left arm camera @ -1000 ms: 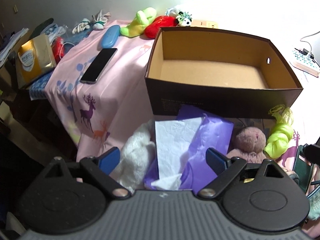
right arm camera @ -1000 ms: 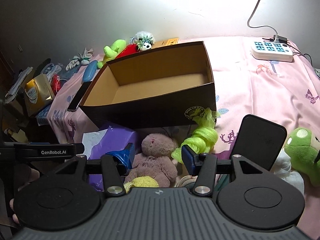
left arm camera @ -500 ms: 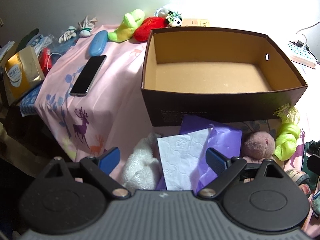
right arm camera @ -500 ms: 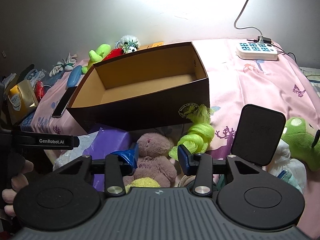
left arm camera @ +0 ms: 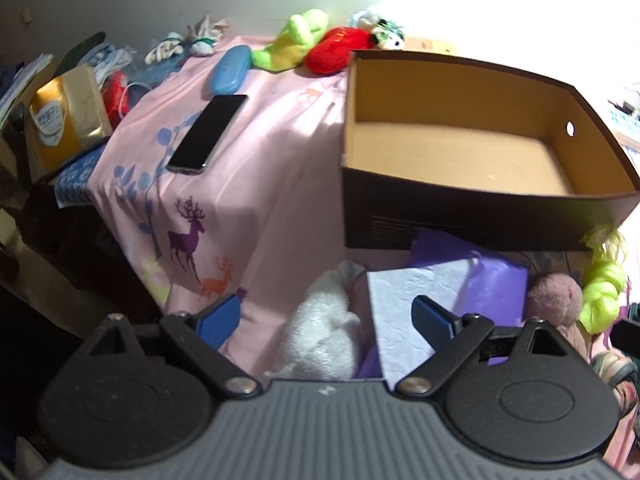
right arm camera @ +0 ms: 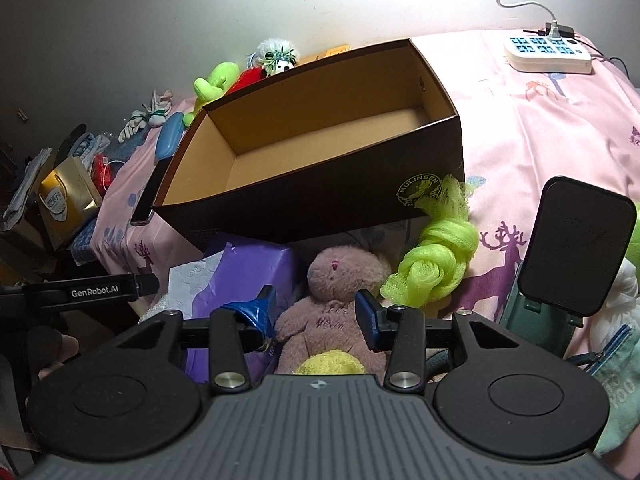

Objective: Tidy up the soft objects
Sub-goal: 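Move the left tool toward the white fluffy towel beside the box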

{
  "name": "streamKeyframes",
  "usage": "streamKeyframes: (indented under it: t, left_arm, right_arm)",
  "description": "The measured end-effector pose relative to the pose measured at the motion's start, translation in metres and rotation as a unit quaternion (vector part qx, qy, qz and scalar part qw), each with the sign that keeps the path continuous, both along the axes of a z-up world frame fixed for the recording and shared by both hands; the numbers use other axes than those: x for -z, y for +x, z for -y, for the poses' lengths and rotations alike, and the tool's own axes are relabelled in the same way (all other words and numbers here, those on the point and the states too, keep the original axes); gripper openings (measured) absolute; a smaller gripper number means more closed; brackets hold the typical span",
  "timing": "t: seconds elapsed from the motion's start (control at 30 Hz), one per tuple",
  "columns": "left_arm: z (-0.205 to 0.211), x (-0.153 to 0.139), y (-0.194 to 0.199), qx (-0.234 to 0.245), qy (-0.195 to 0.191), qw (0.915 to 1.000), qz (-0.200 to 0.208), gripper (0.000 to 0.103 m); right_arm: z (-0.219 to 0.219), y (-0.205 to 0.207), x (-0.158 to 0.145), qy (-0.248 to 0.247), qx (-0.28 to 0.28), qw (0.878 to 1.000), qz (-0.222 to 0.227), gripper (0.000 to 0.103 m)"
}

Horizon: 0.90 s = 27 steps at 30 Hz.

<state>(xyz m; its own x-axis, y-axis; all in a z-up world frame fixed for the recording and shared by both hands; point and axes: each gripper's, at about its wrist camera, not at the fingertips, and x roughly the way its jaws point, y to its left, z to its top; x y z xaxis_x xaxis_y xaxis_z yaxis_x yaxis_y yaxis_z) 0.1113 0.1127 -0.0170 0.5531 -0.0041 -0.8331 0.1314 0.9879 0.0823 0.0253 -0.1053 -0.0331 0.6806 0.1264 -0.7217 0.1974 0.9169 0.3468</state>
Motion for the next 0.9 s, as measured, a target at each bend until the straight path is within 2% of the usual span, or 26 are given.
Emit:
streamKeyframes:
  t: [0.1, 0.27, 0.53, 0.9]
  left_arm:
    - [-0.019, 0.005, 0.004, -0.012, -0.017, 0.9997, -0.01, 0.093]
    - [-0.032, 0.016, 0.006, -0.019, -0.014, 0.9993, -0.029, 0.093]
    - [-0.038, 0.027, 0.011, -0.03, -0.006, 0.9984, -0.048, 0.093]
    - [-0.033, 0.027, 0.014, -0.016, -0.008, 0.9988, -0.046, 0.093]
  right_arm:
    - [0.003, 0.001, 0.003, 0.004, 0.004, 1.0, -0.006, 0.026]
    - [0.008, 0.002, 0.007, 0.012, 0.004, 1.0, -0.015, 0.026]
    - [0.007, 0.006, 0.012, 0.01, -0.004, 1.0, -0.018, 0.026]
    - [0.006, 0.011, 0.012, 0.013, -0.009, 1.0, -0.021, 0.026]
